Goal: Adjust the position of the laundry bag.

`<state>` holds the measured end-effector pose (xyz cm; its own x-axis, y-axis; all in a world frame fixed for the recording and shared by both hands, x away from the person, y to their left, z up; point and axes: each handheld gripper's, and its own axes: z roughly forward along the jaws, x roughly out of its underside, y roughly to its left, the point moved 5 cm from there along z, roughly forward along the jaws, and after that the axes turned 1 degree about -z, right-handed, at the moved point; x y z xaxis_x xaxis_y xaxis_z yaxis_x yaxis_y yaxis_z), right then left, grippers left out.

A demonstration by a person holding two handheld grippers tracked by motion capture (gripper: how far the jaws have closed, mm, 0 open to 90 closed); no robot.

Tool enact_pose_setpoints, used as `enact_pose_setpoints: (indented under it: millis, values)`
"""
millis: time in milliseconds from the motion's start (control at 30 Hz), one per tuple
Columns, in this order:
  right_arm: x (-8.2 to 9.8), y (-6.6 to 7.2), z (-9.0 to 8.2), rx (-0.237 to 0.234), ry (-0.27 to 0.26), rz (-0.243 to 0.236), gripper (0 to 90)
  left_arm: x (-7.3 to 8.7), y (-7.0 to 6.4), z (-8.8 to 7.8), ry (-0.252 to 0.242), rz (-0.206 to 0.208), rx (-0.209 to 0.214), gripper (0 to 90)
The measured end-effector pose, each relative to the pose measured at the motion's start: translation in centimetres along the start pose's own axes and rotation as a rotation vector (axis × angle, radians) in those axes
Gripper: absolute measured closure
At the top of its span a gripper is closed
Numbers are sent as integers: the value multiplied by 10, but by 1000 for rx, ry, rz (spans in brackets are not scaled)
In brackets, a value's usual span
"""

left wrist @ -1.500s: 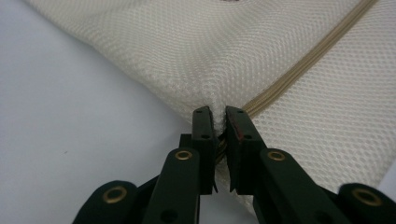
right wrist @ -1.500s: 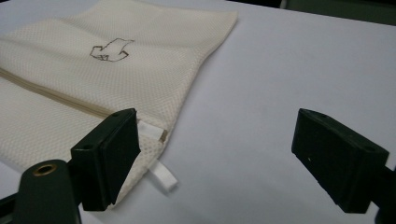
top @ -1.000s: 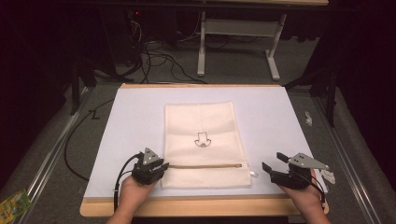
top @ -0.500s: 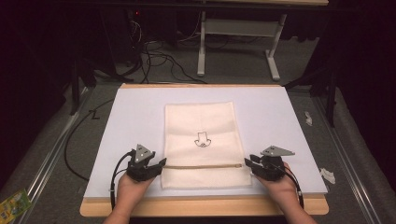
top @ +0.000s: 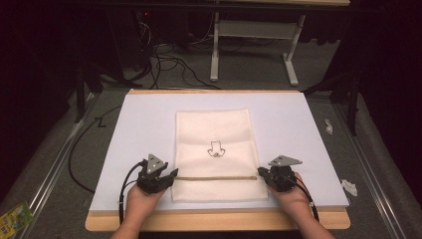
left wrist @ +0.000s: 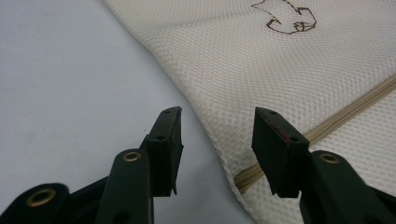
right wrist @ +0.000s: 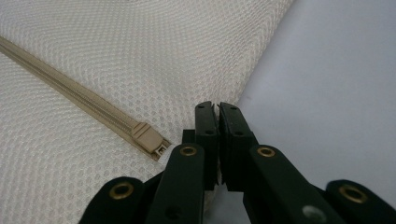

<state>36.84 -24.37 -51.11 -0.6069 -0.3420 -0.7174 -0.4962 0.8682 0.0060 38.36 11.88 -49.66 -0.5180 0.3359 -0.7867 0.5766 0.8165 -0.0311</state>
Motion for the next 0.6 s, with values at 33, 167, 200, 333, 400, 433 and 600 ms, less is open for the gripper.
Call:
enact_pose_setpoints:
  millis: [33, 167, 200, 333, 400, 433, 600]
  values:
    - [0, 0, -1, -2, 2, 4, 890, 0, -1, 0, 2, 3, -1, 534]
    - [4, -10, -8, 25, -1, 26, 893, -2, -10, 4, 4, 24, 7, 549]
    - [6, -14, -10, 24, 1, 45, 893, -3, -13, 4, 1, 30, 9, 549]
    - [11, -17, -17, 16, -6, 51, 857, -7, -23, 6, -12, 67, 20, 551]
    - [10, -18, -23, 20, -42, 62, 797, -8, -25, 6, -21, 70, 25, 546]
    - [10, -18, -26, 14, -52, 70, 779, -9, -25, 5, -24, 70, 26, 544]
    - [19, -20, -32, -36, -50, 103, 675, -9, -21, -1, -40, 60, 27, 533]
